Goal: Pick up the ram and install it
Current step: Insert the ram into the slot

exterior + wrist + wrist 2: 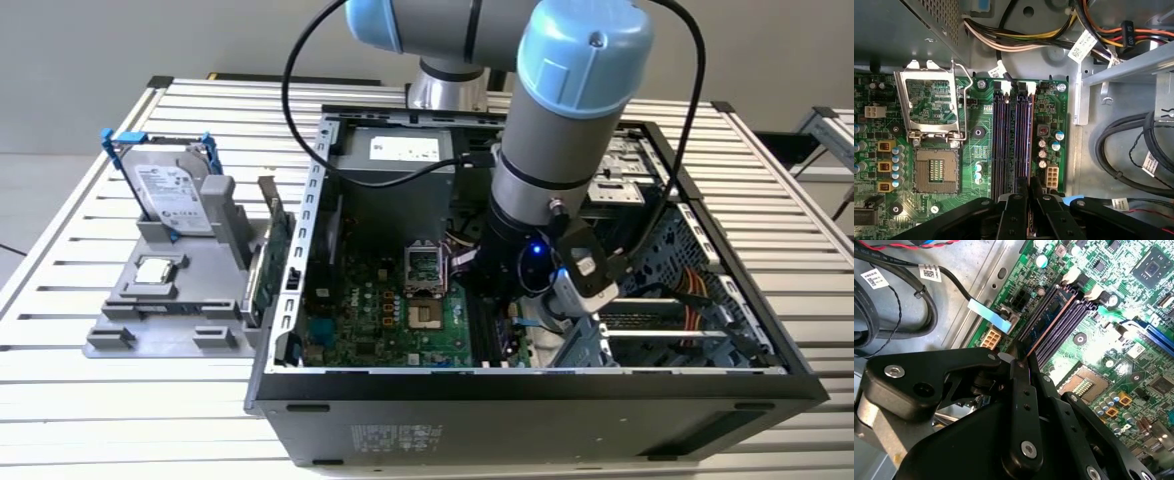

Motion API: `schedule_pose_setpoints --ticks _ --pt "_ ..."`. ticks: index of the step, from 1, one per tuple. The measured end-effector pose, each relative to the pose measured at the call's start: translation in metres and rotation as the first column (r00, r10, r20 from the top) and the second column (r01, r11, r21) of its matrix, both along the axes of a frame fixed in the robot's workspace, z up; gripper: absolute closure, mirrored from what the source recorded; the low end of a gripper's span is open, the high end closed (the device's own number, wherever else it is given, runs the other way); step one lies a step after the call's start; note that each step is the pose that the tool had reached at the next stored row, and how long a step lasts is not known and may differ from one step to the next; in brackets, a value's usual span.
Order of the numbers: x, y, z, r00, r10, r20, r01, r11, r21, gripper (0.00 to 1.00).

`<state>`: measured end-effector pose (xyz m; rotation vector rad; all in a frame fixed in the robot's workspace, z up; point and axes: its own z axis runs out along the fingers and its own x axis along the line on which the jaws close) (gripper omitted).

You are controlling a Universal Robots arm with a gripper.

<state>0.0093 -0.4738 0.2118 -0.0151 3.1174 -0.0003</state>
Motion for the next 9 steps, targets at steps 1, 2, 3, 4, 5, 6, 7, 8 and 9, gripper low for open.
schedule_pose_setpoints --ticks 1,2,3,4,5,6,7,8,9 --pt "0.0000 0.0000 0.0000 1.0000 0.000 0.0000 0.000 1.0000 0.0000 1.00" --pt "0.0000 0.0000 0.0000 1.0000 0.000 -0.0001 0.000 1.0000 0.0000 1.00" --pt "0.0000 0.0000 -0.0001 1.0000 0.000 0.0000 0.000 1.0000 0.0000 1.00" --pt "0.0000 0.0000 -0.0001 1.0000 0.000 -0.0001 0.000 1.0000 0.0000 1.00" --pt "0.0000 0.0000 -0.0001 1.0000 0.000 0.0000 0.000 1.0000 0.0000 1.00" --pt "0.0000 0.0000 -0.0001 1.0000 0.000 0.0000 0.000 1.0000 0.0000 1.00" --pt "0.0000 0.0001 -0.0003 1.0000 0.000 0.0000 0.000 1.0000 0.0008 0.00" --pt "0.0000 0.0001 -0.0002 1.0000 0.000 0.0000 0.000 1.0000 0.0005 0.00" --pt "0.0000 0.0001 -0.0002 1.0000 0.000 0.0001 0.000 1.0000 0.0003 0.00"
